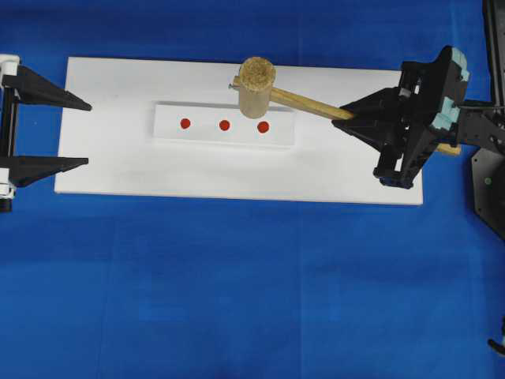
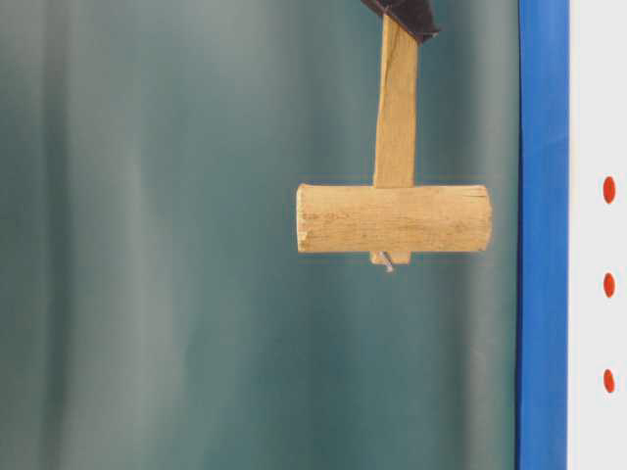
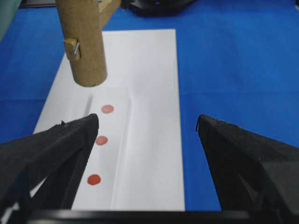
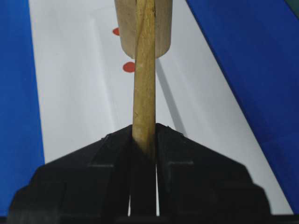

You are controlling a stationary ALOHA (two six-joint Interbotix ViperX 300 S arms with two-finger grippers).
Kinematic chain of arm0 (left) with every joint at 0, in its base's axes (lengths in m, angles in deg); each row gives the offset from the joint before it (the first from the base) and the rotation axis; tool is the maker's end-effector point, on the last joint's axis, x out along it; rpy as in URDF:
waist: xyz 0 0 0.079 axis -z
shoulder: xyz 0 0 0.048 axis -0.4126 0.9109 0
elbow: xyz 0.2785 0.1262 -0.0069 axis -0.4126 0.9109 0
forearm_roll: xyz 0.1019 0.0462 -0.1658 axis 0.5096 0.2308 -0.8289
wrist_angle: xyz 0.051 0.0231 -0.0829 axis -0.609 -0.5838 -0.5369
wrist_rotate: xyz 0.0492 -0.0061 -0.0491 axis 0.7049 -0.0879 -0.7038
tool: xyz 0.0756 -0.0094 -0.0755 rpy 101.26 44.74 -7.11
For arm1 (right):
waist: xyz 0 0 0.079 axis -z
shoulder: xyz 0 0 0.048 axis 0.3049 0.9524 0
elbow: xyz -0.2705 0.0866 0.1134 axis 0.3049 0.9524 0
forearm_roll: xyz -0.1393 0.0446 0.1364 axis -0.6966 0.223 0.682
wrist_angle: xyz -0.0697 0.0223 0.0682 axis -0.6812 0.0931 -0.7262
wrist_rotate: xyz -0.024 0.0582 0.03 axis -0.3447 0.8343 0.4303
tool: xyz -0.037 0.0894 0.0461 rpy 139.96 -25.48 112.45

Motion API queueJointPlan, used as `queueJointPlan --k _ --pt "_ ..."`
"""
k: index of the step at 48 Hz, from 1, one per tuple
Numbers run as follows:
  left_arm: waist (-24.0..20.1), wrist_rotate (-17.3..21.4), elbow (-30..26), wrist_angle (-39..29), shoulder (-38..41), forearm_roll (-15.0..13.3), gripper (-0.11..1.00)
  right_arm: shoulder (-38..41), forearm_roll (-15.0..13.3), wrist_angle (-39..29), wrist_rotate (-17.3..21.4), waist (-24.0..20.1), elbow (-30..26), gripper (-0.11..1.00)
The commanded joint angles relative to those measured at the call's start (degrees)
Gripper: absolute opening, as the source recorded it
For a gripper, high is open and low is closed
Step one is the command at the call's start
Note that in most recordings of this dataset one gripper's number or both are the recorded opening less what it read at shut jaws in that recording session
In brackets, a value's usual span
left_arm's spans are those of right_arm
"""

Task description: Hit the mark with a hammer.

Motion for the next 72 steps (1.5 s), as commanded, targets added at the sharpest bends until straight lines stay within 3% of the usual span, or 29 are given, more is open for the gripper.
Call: queueJointPlan --k 1,17,28,44,60,72 --pt "0.0 0.0 -0.6 0.5 0.3 0.0 0.84 0.5 -0.2 0.3 -0.2 -0.1 -0.5 0.03" --pt "0.0 0.0 -0.6 0.5 0.3 0.0 0.84 15.0 2.5 -2.8 1.1 -0.1 -0.3 0.03" --pt "0.0 0.0 -0.6 0.4 0.2 0.0 0.84 11.5 2.5 -1.1 0.6 -0.1 -0.2 0.03" --pt "0.0 0.0 -0.6 0.4 0.2 0.0 0.84 -0.8 0.8 -2.4 -1.9 -0.1 -0.4 0.03" --pt "0.0 0.0 -0.6 0.4 0.3 0.0 0.84 -0.3 0.9 -3.0 -2.4 -0.1 -1.2 0.03" --pt "0.0 0.0 -0.6 0.4 0.4 0.0 0.84 4.0 0.7 -4.3 -2.6 -0.4 -6.0 0.03"
